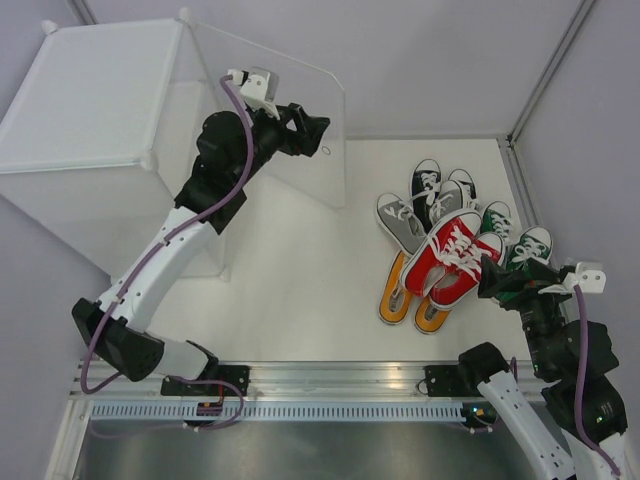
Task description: Place and organize the shoes in the shoe cabinet
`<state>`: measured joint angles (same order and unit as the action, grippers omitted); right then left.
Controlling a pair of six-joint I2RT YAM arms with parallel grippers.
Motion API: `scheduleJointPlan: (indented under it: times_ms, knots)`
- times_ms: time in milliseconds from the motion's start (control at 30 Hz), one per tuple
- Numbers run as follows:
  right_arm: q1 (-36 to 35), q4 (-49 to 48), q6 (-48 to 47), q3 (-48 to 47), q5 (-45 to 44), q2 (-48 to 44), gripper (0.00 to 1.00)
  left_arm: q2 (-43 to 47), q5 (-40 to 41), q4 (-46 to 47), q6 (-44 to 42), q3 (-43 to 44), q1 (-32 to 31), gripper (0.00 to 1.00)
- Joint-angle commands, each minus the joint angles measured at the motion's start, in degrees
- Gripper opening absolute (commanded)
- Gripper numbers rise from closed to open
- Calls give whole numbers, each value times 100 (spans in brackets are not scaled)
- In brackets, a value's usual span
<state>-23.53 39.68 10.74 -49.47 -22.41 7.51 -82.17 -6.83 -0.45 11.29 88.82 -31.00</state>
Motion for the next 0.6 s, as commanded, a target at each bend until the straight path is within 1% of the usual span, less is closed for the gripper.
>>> scheduleJointPlan:
  times_ms: [0, 33, 100, 167, 267, 300, 367, 400, 467, 567]
  knots:
    - [-46, -127, -28, 17, -17, 5, 98, 272, 829, 133, -30, -347, -2, 80]
    - [-38, -127, -28, 17, -9, 5, 98, 254, 963, 107, -65, -365, -2, 74]
    - [-46, -127, -28, 8, -8, 5, 98, 71, 1200, 98, -118, -321, -2, 73]
    - [-47, -119, -28, 17, 0, 23, 98, -149, 1289, 98, -162, -102, -2, 74]
    - [-55, -136, -20, 34, 0, 40, 98, -729, 1421, 80, -154, 389, -2, 77]
    - [-47, -136, -28, 34, 0, 40, 98, -1087, 1569, 80, -145, 539, 7, 78]
    - [-38, -136, -20, 43, 0, 67, 98, -1458, 1754, 80, -118, 1013, 7, 80]
    - [-46, -145, -20, 43, 0, 75, 98, -1808, 1947, 80, -101, 1189, -2, 80]
    - [-47, -145, -28, 43, 0, 102, 98, -2179, 2298, 80, -83, 1751, 15, 81]
    - [-47, -136, -28, 34, 26, 163, 98, -2882, 2572, 132, -83, 2551, 59, 84]
